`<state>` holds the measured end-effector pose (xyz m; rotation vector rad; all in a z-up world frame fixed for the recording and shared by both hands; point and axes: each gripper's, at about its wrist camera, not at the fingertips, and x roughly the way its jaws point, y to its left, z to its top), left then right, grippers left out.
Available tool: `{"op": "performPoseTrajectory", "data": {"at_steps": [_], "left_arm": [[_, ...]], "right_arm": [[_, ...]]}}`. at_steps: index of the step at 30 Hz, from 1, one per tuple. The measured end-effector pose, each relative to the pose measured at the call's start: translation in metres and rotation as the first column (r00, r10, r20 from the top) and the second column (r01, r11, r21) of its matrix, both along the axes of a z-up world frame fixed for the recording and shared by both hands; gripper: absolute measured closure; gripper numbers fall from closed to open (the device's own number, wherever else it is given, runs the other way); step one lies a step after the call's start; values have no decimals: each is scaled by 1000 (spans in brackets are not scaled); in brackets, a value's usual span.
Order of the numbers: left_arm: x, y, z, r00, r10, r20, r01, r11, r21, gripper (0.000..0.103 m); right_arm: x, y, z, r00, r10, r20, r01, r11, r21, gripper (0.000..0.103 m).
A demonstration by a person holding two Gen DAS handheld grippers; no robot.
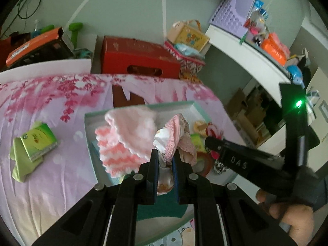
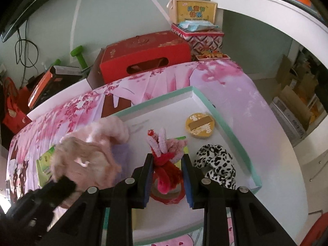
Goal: Organize soft objects
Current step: 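Carry the pink cloth and red hair tie over the tray, then open both tools to drop the cloth and hair tie into the tray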
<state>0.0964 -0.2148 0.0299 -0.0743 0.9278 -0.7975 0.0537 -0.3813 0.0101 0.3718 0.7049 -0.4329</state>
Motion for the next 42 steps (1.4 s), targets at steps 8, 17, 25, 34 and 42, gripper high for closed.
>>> {"op": "performPoseTrajectory", "data": {"at_steps": [8,17,25,34,42], "left_arm": [[0,1,-3,999,27,-37,-26,999,30,46],[11,24,6,992,127,-23,-125,989,75,23],[24,41,-2,973,231,16,-230,958,174,3],[27,45,-7,965,260,14,-257,945,204,2],[27,46,-8,965,261,12,-258,942,216,2]], "right_arm": [[3,1,-3,1000,3,-7,-3,1000,17,50],[4,1,-2,999,-24,-30,24,1000,0,20],[5,-6,-11,996,-63,-69,64,998,12,0],[7,-6,-14,993,-69,-92,71,997,18,0],[8,-5,-14,994,-62,-95,64,998,18,0]]}}
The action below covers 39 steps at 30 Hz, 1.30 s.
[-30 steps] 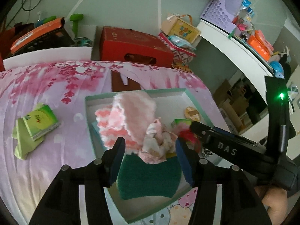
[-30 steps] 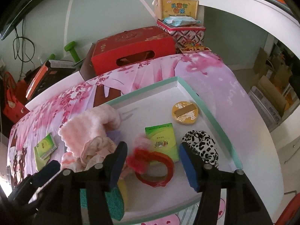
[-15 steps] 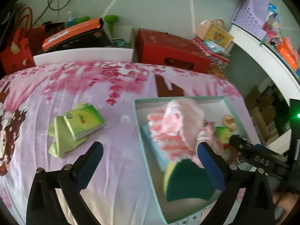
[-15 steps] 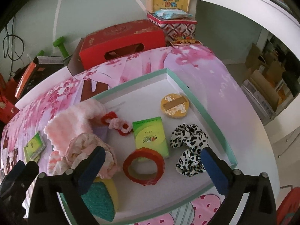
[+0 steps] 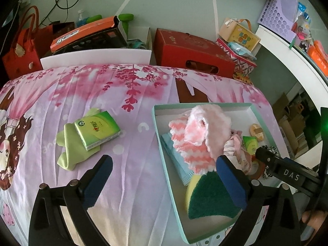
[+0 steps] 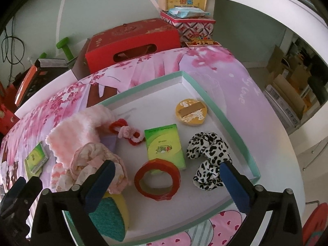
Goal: Organize soft objects
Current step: 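Open both tools to drop the cloth and hair tie into the tray, then move both tools back to the green tissue pack and lime cloth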
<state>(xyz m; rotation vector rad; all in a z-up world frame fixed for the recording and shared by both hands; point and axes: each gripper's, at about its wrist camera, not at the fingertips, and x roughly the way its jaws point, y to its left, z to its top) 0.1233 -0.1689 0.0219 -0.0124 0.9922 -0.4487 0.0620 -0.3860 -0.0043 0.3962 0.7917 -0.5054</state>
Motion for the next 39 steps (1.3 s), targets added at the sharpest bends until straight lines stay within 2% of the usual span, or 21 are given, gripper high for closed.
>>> {"op": "performPoseTrajectory", "data": {"at_steps": [5,10,16,21,25,31,39], "left_arm": [[1,6,1,1000,12,-7,-11,1000,7,2],[2,23,7,999,51,-11,-50,999,17,2],[11,57,17,992,127,-13,-126,992,20,2],[22,107,24,970,244,-11,-243,970,24,2],[29,146,23,942,336,-22,-335,942,29,2],[32,184,19,910,412,-45,-411,911,28,2],[39,200,5,892,447,-65,-446,894,29,2]], "right_arm": [[1,6,4,1000,10,5,-10,1000,-13,0],[-7,14,22,999,-6,52,8,999,-46,0],[-1,43,40,993,51,105,-43,996,-82,0],[15,77,46,983,140,117,-127,986,-108,0],[30,116,47,961,245,127,-230,966,-117,0],[45,163,46,925,356,131,-332,927,-175,0],[71,195,30,864,482,145,-459,873,-166,0]]}}
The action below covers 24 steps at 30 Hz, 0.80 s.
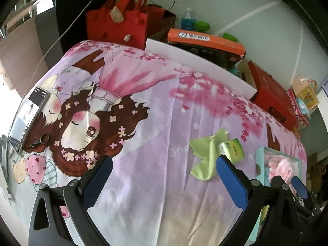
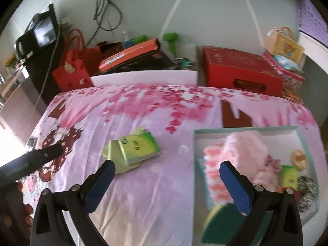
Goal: Organize soft objects
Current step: 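Move both tools back to the green tissue pack and lime cloth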
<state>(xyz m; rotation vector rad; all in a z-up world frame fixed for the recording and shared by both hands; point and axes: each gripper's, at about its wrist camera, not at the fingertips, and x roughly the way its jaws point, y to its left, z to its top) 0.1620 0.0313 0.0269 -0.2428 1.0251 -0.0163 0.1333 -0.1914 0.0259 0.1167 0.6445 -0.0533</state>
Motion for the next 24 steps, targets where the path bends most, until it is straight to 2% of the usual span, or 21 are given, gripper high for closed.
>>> {"op": "performPoseTrajectory", "data": {"at_steps": [5,9,14,20,24], "left_arm": [[7,-3,-7,1000,-2,24,2,1000,-14,2],[19,-5,-18,1000,-24,-19,22,995,-99,2],[26,-6,-29,998,-19,-61,9,988,-151,2],[34,-9,-40,996,-28,-79,9,973,-231,2],[40,-23,-49,994,-64,-90,41,969,-244,3]], "right_arm": [[16,10,-9,999,51,4,-51,999,4,0],[29,18,-18,996,85,5,-85,996,-18,0],[42,22,-32,992,127,-19,-127,992,5,1],[53,20,-44,989,146,-39,-144,988,50,11],[58,16,-48,988,144,-50,-139,986,92,16]]}}
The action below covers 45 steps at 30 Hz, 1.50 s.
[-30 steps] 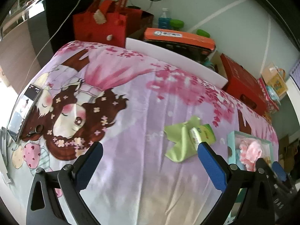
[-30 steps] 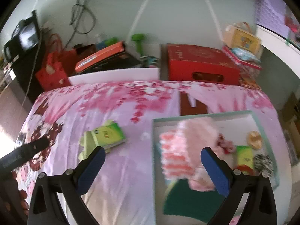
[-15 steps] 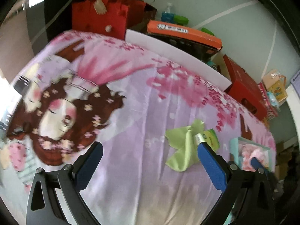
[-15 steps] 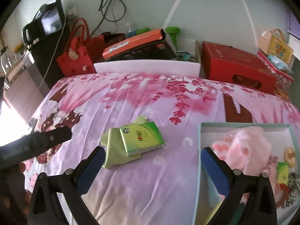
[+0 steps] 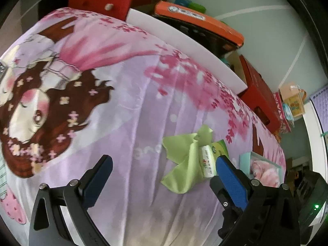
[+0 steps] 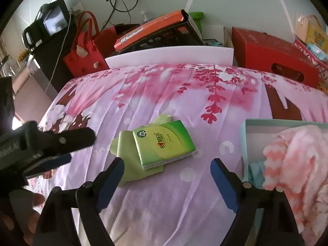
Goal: Organize soft objects
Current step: 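Move both tools back to the green tissue pack and lime cloth, then grasp the lime-green cloth with the left tool while the right tool grasps the tissue pack, then lift the lime cloth and tissue pack and carry them over the tray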
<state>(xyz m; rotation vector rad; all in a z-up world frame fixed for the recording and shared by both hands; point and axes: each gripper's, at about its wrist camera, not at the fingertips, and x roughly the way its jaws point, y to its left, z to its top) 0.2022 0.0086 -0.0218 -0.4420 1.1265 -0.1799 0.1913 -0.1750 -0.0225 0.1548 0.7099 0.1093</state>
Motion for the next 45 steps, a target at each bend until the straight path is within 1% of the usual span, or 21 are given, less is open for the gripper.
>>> {"op": "performPoseTrajectory", "data": {"at_steps": [2,4,8,10,12,17,19,22,25,29,31,33,36,37,40,45], "left_arm": [[3,-4,-4,1000,-11,-5,11,1000,-17,7],[6,-8,-9,1000,-23,-16,22,999,-39,16],[10,-11,-14,999,-32,-27,30,997,-72,24],[12,-13,-16,999,-32,-28,29,995,-94,36],[15,-15,-19,999,-42,-29,38,992,-121,41],[18,-18,-25,998,-44,-38,37,986,-165,60],[19,-17,-31,998,-30,-56,18,982,-189,77],[20,-15,-38,997,-14,-78,-3,978,-211,93],[18,-15,-37,997,-10,-71,-4,980,-200,96],[17,-17,-35,997,-13,-70,1,984,-177,96],[18,-16,-38,996,-5,-85,-11,984,-178,96],[19,-12,-42,994,7,-106,-27,980,-196,96],[18,-9,-45,993,11,-114,-34,978,-206,96],[17,-10,-44,994,10,-113,-33,979,-203,96],[17,-12,-44,994,4,-111,-25,982,-186,96],[18,-9,-44,993,7,-118,-30,980,-196,96]], "right_arm": [[3,1,0,1000,3,1,-3,1000,2,18],[6,3,0,1000,8,7,-8,1000,-7,19],[12,5,-3,1000,14,-1,-14,1000,-9,20],[16,6,-5,1000,13,-6,-13,1000,-14,20],[18,6,-6,1000,14,-8,-15,1000,-18,20],[25,7,-11,1000,11,-21,-12,999,-46,20],[27,6,-13,1000,7,-27,-8,999,-50,20],[29,4,-14,1000,5,-30,-6,999,-38,20],[31,4,-15,1000,6,-28,-7,999,-42,20],[34,5,-16,1000,3,-28,-4,999,-54,20],[35,5,-16,1000,2,-26,-3,998,-56,20],[35,5,-17,1000,1,-24,-2,998,-61,20],[35,5,-18,1000,-12,-23,10,996,-83,28],[35,3,-18,1000,-20,-22,18,996,-85,33],[34,-2,-17,1000,-20,-18,19,998,-64,34],[34,0,-17,1000,-22,-16,20,996,-82,34]]}}
